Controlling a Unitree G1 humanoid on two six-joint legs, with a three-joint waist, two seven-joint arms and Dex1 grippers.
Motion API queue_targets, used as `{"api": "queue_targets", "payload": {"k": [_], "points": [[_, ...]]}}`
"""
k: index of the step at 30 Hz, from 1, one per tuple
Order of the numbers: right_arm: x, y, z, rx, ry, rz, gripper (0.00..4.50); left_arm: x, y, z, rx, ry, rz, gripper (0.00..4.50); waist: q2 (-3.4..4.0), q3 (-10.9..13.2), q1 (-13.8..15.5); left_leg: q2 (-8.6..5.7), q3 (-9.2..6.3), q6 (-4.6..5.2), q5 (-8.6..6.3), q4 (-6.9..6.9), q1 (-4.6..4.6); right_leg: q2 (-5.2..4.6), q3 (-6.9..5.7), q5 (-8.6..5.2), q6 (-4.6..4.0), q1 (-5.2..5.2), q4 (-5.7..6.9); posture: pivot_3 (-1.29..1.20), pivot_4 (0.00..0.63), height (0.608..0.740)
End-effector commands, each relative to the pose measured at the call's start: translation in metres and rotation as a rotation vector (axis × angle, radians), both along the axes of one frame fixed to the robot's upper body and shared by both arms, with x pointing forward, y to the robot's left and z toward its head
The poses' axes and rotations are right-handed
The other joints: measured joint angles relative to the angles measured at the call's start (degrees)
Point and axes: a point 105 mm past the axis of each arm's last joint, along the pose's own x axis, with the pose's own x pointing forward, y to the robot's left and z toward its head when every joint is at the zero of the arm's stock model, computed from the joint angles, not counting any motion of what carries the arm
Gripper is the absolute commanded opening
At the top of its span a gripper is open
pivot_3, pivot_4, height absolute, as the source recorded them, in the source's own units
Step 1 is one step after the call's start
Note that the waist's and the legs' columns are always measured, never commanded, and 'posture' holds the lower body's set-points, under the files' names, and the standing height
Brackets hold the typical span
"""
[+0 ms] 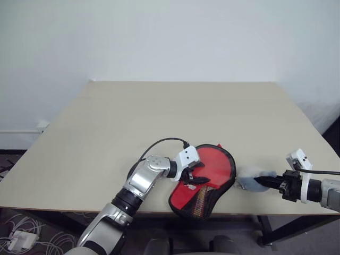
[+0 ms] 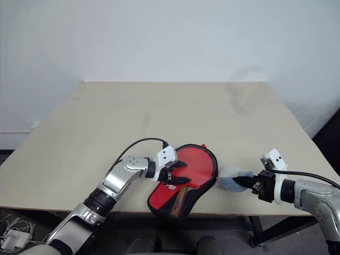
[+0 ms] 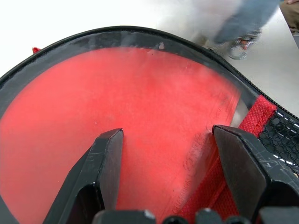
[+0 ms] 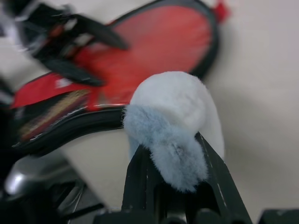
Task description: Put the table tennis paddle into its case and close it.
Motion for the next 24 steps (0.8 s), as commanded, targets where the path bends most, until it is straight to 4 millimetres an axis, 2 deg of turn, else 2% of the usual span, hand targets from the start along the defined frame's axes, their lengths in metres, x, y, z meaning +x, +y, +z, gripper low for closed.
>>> {"api": "queue_targets", "payload": {"k": [1, 8, 12, 16, 21, 24], "points": [[-0.016, 0.024, 0.007, 0.024, 0.001, 0.173, 0.01, -0.009, 0.018, -0.039, 0.138, 0.104, 0.04, 3.22, -0.02, 0.0, -0.01, 0.0, 0.0, 0.0, -0.01, -0.01, 0.0, 0.0, -0.01, 0.0, 0.0, 0.0, -0.03, 0.0, 0.0, 0.74], [-0.044, 0.069, -0.004, 0.071, 0.066, 0.391, 0.01, -0.009, 0.019, -0.039, 0.139, 0.102, 0.047, 3.22, -0.03, -0.01, -0.09, 0.02, 0.0, 0.04, -0.07, -0.02, -0.04, -0.1, -0.15, 0.0, 0.0, 0.04, -0.34, 0.0, 0.0, 0.74], [-0.063, 0.081, -0.005, 0.126, 0.121, 0.474, 0.01, -0.009, 0.02, -0.039, 0.141, 0.102, 0.053, 3.22, -0.11, -0.04, -0.09, 0.07, 0.02, 0.09, -0.1, -0.1, -0.09, -0.11, -0.22, 0.0, 0.0, 0.12, -0.72, 0.0, 0.0, 0.74], [-0.082, 0.085, -0.006, 0.16, 0.18, 0.533, 0.0, -0.007, 0.022, -0.039, 0.143, 0.103, 0.061, 3.22, -0.25, -0.1, 0.01, 0.07, 0.02, 0.1, -0.15, -0.11, -0.12, -0.11, -0.23, 0.01, 0.0, 0.11, -0.73, 0.0, 0.0, 0.74], [-0.095, 0.085, -0.004, 0.198, 0.223, 0.61, 0.0, -0.006, 0.023, -0.038, 0.144, 0.101, 0.065, 3.22, -0.29, -0.12, 0.1, 0.07, 0.03, 0.09, -0.25, -0.11, -0.12, -0.12, -0.25, 0.0, 0.0, 0.11, -0.74, 0.0, 0.0, 0.74], [-0.115, 0.083, -0.013, 0.144, 0.266, 0.724, 0.0, -0.005, 0.024, -0.037, 0.145, 0.099, 0.064, 3.22, -0.29, -0.15, 0.61, 0.07, 0.04, 0.11, -0.4, -0.1, -0.12, -0.14, -0.26, 0.0, 0.01, 0.11, -0.76, 0.0, 0.0, 0.74]]}}
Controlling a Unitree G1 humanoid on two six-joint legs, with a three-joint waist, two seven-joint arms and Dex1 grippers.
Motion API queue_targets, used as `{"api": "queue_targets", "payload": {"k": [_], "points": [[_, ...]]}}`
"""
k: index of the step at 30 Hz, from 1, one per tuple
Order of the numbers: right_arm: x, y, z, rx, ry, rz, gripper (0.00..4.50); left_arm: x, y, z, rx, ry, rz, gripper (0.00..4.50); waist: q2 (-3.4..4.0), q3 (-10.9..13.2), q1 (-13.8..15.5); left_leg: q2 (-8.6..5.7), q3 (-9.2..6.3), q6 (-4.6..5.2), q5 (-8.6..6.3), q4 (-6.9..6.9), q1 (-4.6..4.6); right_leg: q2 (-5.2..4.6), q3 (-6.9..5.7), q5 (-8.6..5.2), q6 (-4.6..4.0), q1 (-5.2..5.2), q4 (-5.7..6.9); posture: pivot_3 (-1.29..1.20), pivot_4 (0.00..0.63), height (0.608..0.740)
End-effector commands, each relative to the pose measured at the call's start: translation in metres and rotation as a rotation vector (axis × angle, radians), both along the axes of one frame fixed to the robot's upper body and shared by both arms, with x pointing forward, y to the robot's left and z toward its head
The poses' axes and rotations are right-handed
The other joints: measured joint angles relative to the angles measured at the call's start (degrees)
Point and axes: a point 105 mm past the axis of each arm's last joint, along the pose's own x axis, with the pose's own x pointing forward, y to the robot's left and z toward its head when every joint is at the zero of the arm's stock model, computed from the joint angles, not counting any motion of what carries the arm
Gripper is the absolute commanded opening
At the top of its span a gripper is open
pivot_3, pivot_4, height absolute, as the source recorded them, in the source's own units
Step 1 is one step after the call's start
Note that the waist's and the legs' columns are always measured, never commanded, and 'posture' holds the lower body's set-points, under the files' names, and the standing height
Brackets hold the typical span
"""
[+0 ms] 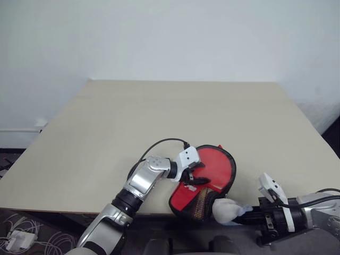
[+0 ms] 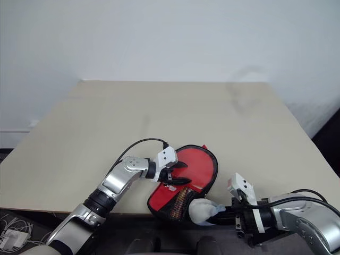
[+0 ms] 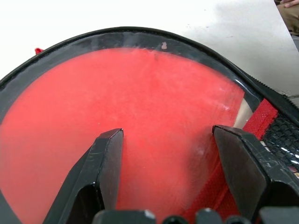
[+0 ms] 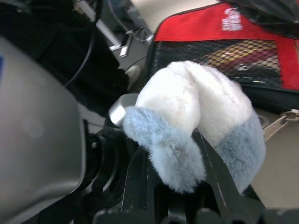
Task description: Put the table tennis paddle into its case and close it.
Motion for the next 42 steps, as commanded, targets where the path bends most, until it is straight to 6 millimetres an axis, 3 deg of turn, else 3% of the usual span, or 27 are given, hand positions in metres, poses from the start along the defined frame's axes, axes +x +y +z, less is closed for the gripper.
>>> {"api": "queue_targets", "payload": {"k": [1, 6, 13, 16, 19, 24, 28, 34, 39, 42], "points": [[-0.048, 0.011, -0.005, 0.014, 0.096, 0.275, 0.0, -0.004, 0.025, -0.038, 0.151, 0.102, 0.068, 3.22, 0.04, -0.05, 0.46, 0.0, 0.01, -0.02, -0.07, 0.01, 0.01, 0.0, 0.0, 0.0, 0.0, -0.02, 0.0, 0.0, 0.0, 0.74], [-0.059, 0.012, -0.018, -0.026, 0.055, 0.393, 0.0, -0.004, 0.027, -0.038, 0.153, 0.106, 0.07, 3.22, -0.03, -0.26, 1.78, -0.01, 0.06, -0.05, -0.58, 0.03, 0.01, -0.04, -0.06, -0.31, 0.09, -0.01, -0.01, 0.0, 0.0, 0.74], [-0.026, 0.027, -0.03, 0.008, -0.095, 0.438, 0.0, -0.004, 0.028, -0.037, 0.157, 0.103, 0.067, 3.22, -0.28, -0.44, 2.25, 0.04, 0.04, 0.24, -0.82, 0.06, 0.05, 0.09, -0.04, -0.71, 0.14, 0.02, 0.09, 0.0, 0.0, 0.74], [-0.014, 0.03, -0.026, 0.03, -0.122, 0.461, 0.0, -0.004, 0.028, -0.037, 0.16, 0.099, 0.067, 3.22, -0.42, -0.44, 2.1, 0.11, 0.05, 0.22, -0.82, 0.2, 0.12, 0.15, -0.05, -0.71, 0.11, 0.1, 0.16, 0.0, 0.0, 0.74], [-0.018, 0.04, -0.02, 0.07, -0.119, 0.491, 0.0, -0.004, 0.028, -0.037, 0.163, 0.096, 0.068, 3.22, -0.45, -0.46, 1.86, 0.15, 0.05, -0.06, -0.99, 0.42, 0.27, 0.15, -0.06, -0.72, 0.1, 0.26, 0.29, 0.0, 0.0, 0.74], [-0.009, 0.053, 0.001, 0.19, -0.1, 0.435, 0.0, -0.002, 0.028, -0.036, 0.146, 0.091, 0.084, 3.22, -0.54, -0.45, 1.64, 0.19, 0.05, -0.11, -1.02, 0.66, 0.32, 0.18, -0.06, -0.72, 0.08, 0.19, 0.77, 0.0, 0.0, 0.74], [0.007, 0.06, -0.005, 0.182, -0.13, 0.387, 0.0, 0.02, 0.027, -0.012, 0.011, 0.15, 0.207, 3.22, -0.53, -0.45, 1.66, 0.22, 0.0, -0.13, -1.03, 0.74, 0.34, 0.24, -0.07, -0.78, -0.01, 0.04, 1.05, 0.0, 0.0, 0.74], [0.012, 0.063, -0.008, 0.145, -0.17, 0.411, 0.0, 0.061, 0.049, 0.016, -0.025, 0.093, 0.328, 3.22, -0.45, -0.03, 1.58, 0.22, -0.03, -0.14, -1.02, 0.92, 0.33, 0.25, -0.06, -0.77, 0.0, -0.05, 1.12, 0.0, 0.0, 0.74], [0.004, 0.058, -0.008, 0.12, -0.166, 0.454, 0.0, 0.063, 0.047, 0.022, -0.032, 0.078, 0.297, 3.22, -0.51, 0.13, 1.75, 0.22, -0.01, -0.16, -1.01, 0.96, 0.28, 0.25, -0.04, -0.74, -0.02, -0.08, 1.15, 0.0, 0.0, 0.74], [0.007, 0.062, -0.007, 0.121, -0.172, 0.448, 0.0, 0.057, 0.036, 0.029, -0.084, 0.096, 0.26, 3.22, -0.59, 0.19, 1.96, 0.22, -0.02, -0.19, -1.03, 0.89, 0.21, 0.27, -0.05, -0.72, -0.05, -0.12, 1.16, 0.0, 0.0, 0.74]]}}
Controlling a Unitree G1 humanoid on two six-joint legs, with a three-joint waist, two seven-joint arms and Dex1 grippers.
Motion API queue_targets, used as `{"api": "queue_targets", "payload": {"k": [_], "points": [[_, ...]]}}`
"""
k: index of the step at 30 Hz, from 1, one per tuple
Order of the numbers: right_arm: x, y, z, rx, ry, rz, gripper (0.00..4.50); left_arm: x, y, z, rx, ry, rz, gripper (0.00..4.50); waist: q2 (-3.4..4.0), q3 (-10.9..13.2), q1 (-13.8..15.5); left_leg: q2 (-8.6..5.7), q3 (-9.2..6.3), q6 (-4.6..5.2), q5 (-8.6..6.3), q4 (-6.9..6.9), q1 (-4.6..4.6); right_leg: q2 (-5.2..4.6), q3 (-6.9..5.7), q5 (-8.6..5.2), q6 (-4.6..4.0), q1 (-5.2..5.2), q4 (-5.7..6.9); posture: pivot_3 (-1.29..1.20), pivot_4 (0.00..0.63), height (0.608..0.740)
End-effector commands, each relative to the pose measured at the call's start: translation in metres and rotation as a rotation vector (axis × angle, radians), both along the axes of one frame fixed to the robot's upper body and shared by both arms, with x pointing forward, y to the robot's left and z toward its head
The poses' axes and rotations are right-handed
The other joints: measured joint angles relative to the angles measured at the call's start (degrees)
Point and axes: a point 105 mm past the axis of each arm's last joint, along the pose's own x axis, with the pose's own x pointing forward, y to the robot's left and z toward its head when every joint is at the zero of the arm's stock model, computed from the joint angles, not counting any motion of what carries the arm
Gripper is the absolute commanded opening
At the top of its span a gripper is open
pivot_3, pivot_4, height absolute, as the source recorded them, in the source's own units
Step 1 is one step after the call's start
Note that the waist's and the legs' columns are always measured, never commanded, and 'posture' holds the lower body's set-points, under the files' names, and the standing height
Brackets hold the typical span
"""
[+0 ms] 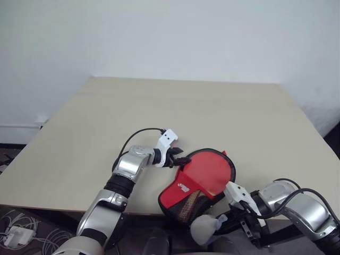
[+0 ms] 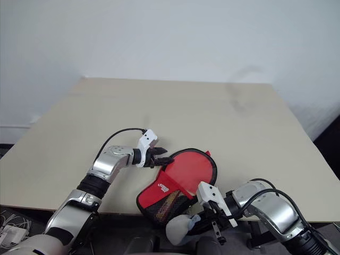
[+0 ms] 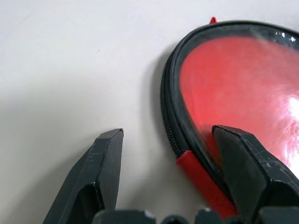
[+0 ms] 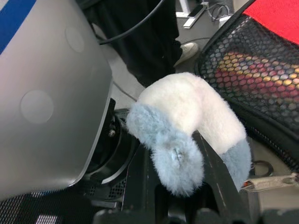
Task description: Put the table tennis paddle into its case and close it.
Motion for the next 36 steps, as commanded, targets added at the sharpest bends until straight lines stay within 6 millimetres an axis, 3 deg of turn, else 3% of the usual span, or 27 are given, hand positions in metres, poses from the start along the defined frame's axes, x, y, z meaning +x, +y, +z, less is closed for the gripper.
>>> {"api": "queue_targets", "payload": {"k": [1, 7, 9, 12, 15, 20, 36], "points": [[0.0, 0.007, 0.009, 0.03, -0.026, 0.028, 0.0, -0.003, -0.019, 0.025, -0.088, -0.042, -0.066, 3.22, -0.07, 0.06, -0.03, 0.0, 0.0, 0.0, -0.01, -0.03, -0.03, 0.02, 0.0, 0.0, 0.01, -0.03, 0.0, 0.0, 0.0, 0.74], [0.004, 0.012, 0.008, 0.027, -0.038, 0.016, 0.0, -0.004, -0.037, 0.083, -0.329, -0.08, -0.117, 3.22, -0.15, 0.21, -0.08, 0.0, -0.01, 0.12, 0.06, -0.06, -0.07, 0.04, 0.02, 0.0, 0.0, -0.07, 0.01, 0.0, 0.0, 0.74], [0.005, 0.011, 0.008, 0.023, -0.04, 0.011, 0.0, -0.009, -0.042, 0.09, -0.33, -0.094, -0.172, 3.22, -0.15, 0.24, -0.21, 0.0, -0.02, -0.07, -0.04, 0.0, -0.05, 0.04, 0.01, 0.0, 0.0, -0.08, 0.03, 0.0, 0.0, 0.74], [0.005, 0.012, 0.009, 0.025, -0.043, 0.006, 0.0, -0.026, -0.05, 0.077, -0.233, -0.101, -0.283, 3.22, -0.15, 0.23, -0.35, 0.0, 0.01, -0.07, -0.04, 0.05, 0.04, 0.03, 0.03, 0.0, 0.0, 0.02, 0.02, 0.0, 0.0, 0.74], [0.006, 0.013, 0.012, 0.032, -0.045, -0.001, 0.0, -0.045, -0.056, 0.048, -0.096, -0.095, -0.392, 3.22, -0.12, 0.23, -0.33, 0.0, 0.02, -0.07, -0.04, 0.05, 0.05, 0.04, 0.06, 0.0, -0.01, 0.02, 0.03, 0.0, 0.0, 0.74], [0.006, 0.015, 0.018, 0.051, -0.039, 0.016, 0.0, -0.057, -0.053, 0.005, 0.106, -0.098, -0.461, 3.22, -0.15, 0.24, -0.31, 0.0, 0.01, -0.06, -0.03, 0.05, 0.03, 0.05, 0.08, 0.01, -0.02, -0.03, 0.04, 0.0, 0.0, 0.74], [-0.012, 0.034, 0.015, 0.054, -0.033, 0.299, 0.0, -0.054, -0.038, -0.009, 0.169, -0.02, -0.397, 3.22, -0.13, 0.22, -0.37, 0.01, -0.01, -0.06, -0.03, 0.05, 0.08, 0.07, 0.07, 0.0, -0.02, -0.03, 0.13, 0.0, 0.0, 0.74]]}}
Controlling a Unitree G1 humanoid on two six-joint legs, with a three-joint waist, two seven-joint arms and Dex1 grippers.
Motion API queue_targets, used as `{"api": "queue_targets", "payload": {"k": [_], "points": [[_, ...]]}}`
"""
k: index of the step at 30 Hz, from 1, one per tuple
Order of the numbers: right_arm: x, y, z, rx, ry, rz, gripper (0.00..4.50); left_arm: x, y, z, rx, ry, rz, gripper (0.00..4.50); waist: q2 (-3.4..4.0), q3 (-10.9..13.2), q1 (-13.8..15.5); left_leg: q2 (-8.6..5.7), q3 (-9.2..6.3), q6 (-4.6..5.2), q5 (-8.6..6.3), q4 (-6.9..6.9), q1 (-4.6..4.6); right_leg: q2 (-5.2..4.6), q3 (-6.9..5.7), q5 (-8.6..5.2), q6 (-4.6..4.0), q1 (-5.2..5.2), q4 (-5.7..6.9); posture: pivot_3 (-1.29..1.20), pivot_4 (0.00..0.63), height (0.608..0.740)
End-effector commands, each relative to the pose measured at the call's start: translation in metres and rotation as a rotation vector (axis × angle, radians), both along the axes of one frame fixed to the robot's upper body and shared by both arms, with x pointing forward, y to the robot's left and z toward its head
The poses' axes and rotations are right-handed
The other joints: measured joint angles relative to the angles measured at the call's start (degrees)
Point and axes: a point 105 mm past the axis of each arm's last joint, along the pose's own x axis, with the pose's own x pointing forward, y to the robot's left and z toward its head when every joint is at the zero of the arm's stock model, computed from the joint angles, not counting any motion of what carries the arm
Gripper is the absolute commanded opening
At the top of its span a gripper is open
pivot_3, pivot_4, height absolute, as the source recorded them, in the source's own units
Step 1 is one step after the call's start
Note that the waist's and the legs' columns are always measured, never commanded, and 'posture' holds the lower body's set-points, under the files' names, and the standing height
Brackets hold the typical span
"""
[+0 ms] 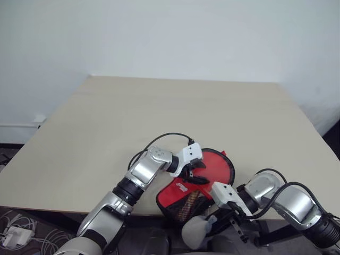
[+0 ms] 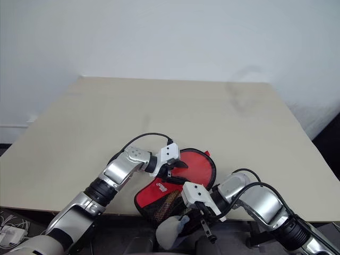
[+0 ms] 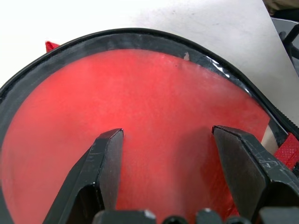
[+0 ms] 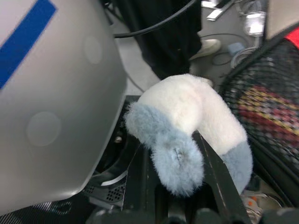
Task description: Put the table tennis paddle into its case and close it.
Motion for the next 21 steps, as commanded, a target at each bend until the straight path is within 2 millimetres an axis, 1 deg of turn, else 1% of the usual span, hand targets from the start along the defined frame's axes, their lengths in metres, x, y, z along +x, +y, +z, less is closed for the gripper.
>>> {"api": "queue_targets", "payload": {"k": [1, 4, 6, 8, 11, 13, 16, 21], "points": [[-0.011, 0.005, 0.005, 0.043, 0.02, 0.102, 0.0, 0.0, 0.015, -0.016, 0.08, 0.039, 0.047, 3.22, 0.0, 0.0, -0.01, 0.0, 0.0, 0.0, 0.0, -0.01, 0.0, 0.0, 0.0, 0.0, 0.0, -0.01, 0.01, 0.0, 0.0, 0.74], [-0.015, 0.006, 0.003, 0.049, 0.032, 0.113, 0.0, 0.0, 0.019, -0.017, 0.085, 0.046, 0.06, 3.22, 0.0, 0.0, 0.0, 0.0, 0.0, 0.0, 0.0, 0.0, 0.01, 0.0, 0.0, 0.0, 0.0, -0.01, 0.04, 0.0, 0.0, 0.74], [-0.012, 0.006, -0.002, 0.047, 0.026, 0.086, 0.0, 0.0, 0.02, -0.017, 0.085, 0.044, 0.066, 3.22, -0.01, -0.01, 0.01, 0.0, 0.0, 0.0, 0.0, 0.01, 0.04, 0.0, 0.0, 0.0, 0.0, 0.0, 0.07, 0.0, 0.0, 0.74], [-0.011, 0.006, 0.0, 0.059, 0.037, 0.062, 0.0, 0.002, 0.019, -0.016, 0.077, 0.048, 0.077, 3.22, -0.01, -0.01, 0.01, 0.0, 0.0, 0.0, 0.0, 0.03, 0.05, 0.0, 0.0, 0.0, 0.0, 0.0, 0.11, 0.0, 0.0, 0.74], [-0.021, 0.007, 0.005, 0.09, 0.068, 0.078, 0.0, 0.002, 0.016, -0.014, 0.061, 0.058, 0.08, 3.22, -0.02, -0.01, 0.02, 0.0, 0.0, -0.01, 0.0, 0.09, 0.05, 0.0, 0.0, 0.0, -0.01, 0.01, 0.14, 0.0, 0.0, 0.74], [-0.029, 0.004, 0.002, 0.101, 0.07, 0.12, 0.0, 0.002, 0.014, -0.013, 0.059, 0.056, 0.076, 3.22, -0.01, -0.01, 0.02, 0.0, 0.0, -0.01, 0.0, 0.12, 0.05, 0.0, 0.0, 0.0, -0.01, 0.0, 0.2, 0.0, 0.0, 0.74], [-0.037, 0.003, -0.006, 0.066, 0.072, 0.165, 0.0, 0.001, 0.014, -0.013, 0.062, 0.055, 0.074, 3.22, 0.0, -0.02, -0.01, 0.0, 0.01, -0.01, 0.0, 0.15, 0.06, -0.01, 0.01, -0.01, -0.01, 0.0, 0.22, 0.0, 0.0, 0.74], [-0.05, 0.011, -0.008, 0.083, 0.086, 0.231, 0.0, -0.004, 0.018, -0.016, 0.083, 0.067, 0.061, 3.22, 0.0, -0.02, 0.0, 0.0, 0.02, -0.02, -0.01, 0.28, 0.06, -0.01, 0.01, -0.01, -0.01, -0.02, 0.37, 0.0, 0.0, 0.74]]}}
